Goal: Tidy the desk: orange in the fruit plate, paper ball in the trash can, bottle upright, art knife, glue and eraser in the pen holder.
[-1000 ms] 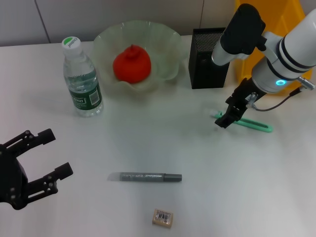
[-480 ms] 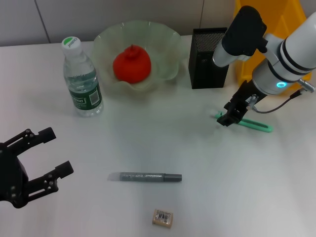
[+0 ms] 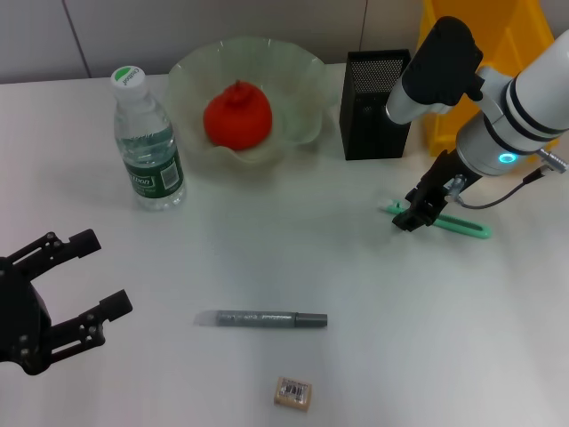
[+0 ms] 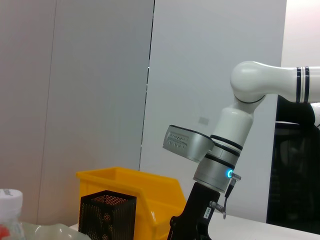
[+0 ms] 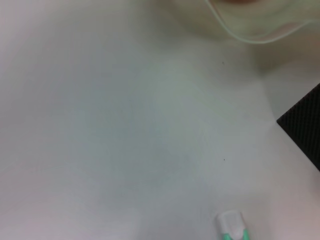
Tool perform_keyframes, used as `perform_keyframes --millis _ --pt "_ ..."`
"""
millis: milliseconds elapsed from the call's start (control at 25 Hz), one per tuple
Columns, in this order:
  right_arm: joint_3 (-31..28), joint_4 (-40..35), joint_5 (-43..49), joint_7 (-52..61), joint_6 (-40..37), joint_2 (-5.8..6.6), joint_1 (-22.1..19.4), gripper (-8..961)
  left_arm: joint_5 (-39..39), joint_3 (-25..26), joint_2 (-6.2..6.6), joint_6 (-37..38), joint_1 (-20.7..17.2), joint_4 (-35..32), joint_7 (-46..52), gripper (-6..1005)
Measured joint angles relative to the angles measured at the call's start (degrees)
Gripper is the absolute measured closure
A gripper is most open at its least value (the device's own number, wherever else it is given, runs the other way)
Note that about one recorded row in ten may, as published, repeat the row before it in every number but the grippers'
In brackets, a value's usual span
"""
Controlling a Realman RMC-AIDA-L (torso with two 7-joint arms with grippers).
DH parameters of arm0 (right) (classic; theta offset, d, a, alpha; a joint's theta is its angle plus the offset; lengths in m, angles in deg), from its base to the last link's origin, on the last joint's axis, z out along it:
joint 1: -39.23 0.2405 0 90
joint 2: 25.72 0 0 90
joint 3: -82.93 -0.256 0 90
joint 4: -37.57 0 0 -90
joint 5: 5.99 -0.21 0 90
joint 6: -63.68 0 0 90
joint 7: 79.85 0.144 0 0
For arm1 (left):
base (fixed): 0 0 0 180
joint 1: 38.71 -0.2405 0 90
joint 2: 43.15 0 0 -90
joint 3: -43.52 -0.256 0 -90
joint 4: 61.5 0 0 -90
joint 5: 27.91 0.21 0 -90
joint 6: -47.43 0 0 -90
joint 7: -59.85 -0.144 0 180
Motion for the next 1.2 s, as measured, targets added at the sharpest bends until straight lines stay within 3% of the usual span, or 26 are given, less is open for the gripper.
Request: perform_keyframes --millis 160,440,600,880,960,1200 --pt "-0.01 0.64 -0.14 -0.23 0.45 -0.05 -0.05 549 0.00 0.00 0.00 0.00 0.00 0.00 0.04 198" --pt "-0.30 0.57 -0.18 -0.32 0.42 -0.08 -0.12 763 0.00 0.00 0.00 0.00 0.00 0.00 0.08 199" --pt "-1.05 -2.55 -0.18 -0.18 -0.94 -0.09 -0.74 775 -0.01 0.08 0.01 -0.07 0.10 0.00 0.09 199" --pt "-1.59 -22.16 -4.91 2.57 -11.29 -0.38 -4.18 786 0.00 0.09 0.08 -0.38 0.27 0.00 -0.02 200" --pt "-2.99 -31.60 -7.83 3.70 -13.53 -0.24 -5.68 786 0.00 0.09 0.10 -0.41 0.27 0.08 -0.14 200" --pt "-9.45 -35.87 -13.65 0.21 -10.85 0.17 -6.43 784 -0.05 0.18 0.24 -0.44 0.42 0.54 -0.45 202"
